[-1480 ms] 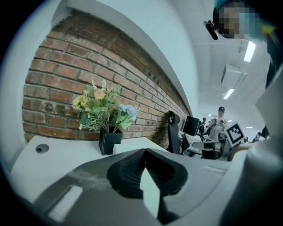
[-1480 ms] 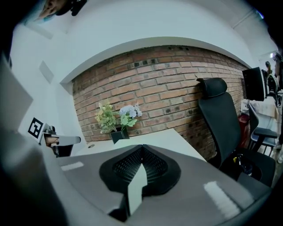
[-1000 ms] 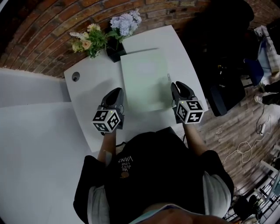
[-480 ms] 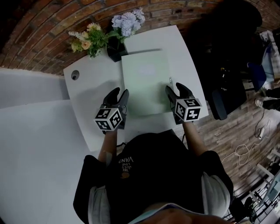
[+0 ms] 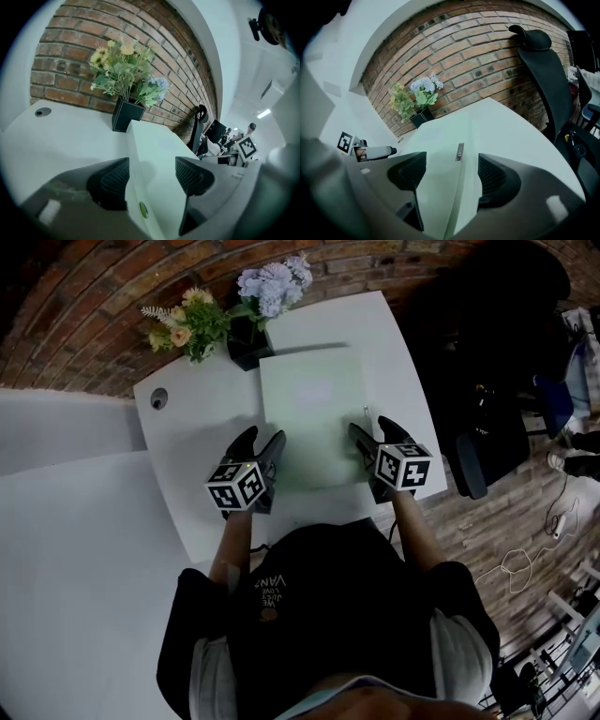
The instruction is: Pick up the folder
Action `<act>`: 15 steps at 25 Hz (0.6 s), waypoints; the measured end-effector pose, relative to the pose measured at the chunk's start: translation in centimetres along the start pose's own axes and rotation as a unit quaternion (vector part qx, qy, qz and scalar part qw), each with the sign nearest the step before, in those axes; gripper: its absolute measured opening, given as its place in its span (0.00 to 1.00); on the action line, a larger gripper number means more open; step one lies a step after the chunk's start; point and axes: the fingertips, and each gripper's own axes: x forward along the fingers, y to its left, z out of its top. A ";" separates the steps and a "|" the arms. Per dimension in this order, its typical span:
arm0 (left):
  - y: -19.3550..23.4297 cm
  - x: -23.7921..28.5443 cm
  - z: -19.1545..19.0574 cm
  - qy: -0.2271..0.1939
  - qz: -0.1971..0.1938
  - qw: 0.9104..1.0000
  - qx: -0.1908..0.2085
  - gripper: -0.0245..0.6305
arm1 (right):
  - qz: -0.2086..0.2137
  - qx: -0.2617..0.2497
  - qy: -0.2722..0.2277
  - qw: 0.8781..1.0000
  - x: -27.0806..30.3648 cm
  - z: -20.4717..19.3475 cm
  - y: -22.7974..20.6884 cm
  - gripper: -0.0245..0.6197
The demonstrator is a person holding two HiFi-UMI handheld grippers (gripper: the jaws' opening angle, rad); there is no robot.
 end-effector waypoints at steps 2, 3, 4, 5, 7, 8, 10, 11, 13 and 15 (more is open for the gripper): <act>0.1 0.3 -0.4 0.008 -0.002 1.000 -0.006 0.50 | 0.009 0.011 0.010 1.000 0.3 -0.4 -0.1 0.56; 0.1 0.4 -0.5 0.011 -0.004 1.000 -0.008 0.50 | 0.013 0.015 0.015 1.000 0.5 -0.6 -0.1 0.56; 0.1 0.5 -0.7 0.015 -0.006 1.000 -0.009 0.50 | 0.017 0.019 0.020 0.999 0.7 -0.7 0.0 0.56; 0.0 0.7 -0.8 0.020 -0.008 1.000 -0.011 0.50 | 0.021 0.021 0.025 0.999 0.8 -0.9 0.0 0.56; -0.1 1.0 -1.2 0.029 -0.013 0.999 -0.012 0.50 | 0.025 0.020 0.034 0.999 1.2 -1.1 0.1 0.56; -0.2 1.2 -1.3 0.033 -0.015 0.999 -0.013 0.50 | 0.027 0.020 0.038 0.999 1.3 -1.3 0.2 0.56; -0.2 1.6 -1.6 0.041 -0.016 0.999 -0.016 0.50 | 0.032 0.023 0.046 0.998 1.7 -1.5 0.3 0.56; -0.2 1.8 -1.7 0.044 -0.016 0.999 -0.017 0.50 | 0.033 0.023 0.049 0.998 1.8 -1.6 0.4 0.56; -0.3 2.1 -2.0 0.052 -0.019 0.998 -0.018 0.50 | 0.033 0.020 0.053 0.998 2.0 -1.8 0.4 0.56; -0.4 2.3 -2.2 0.056 -0.019 0.998 -0.018 0.50 | 0.033 0.018 0.056 0.998 2.1 -1.8 0.4 0.56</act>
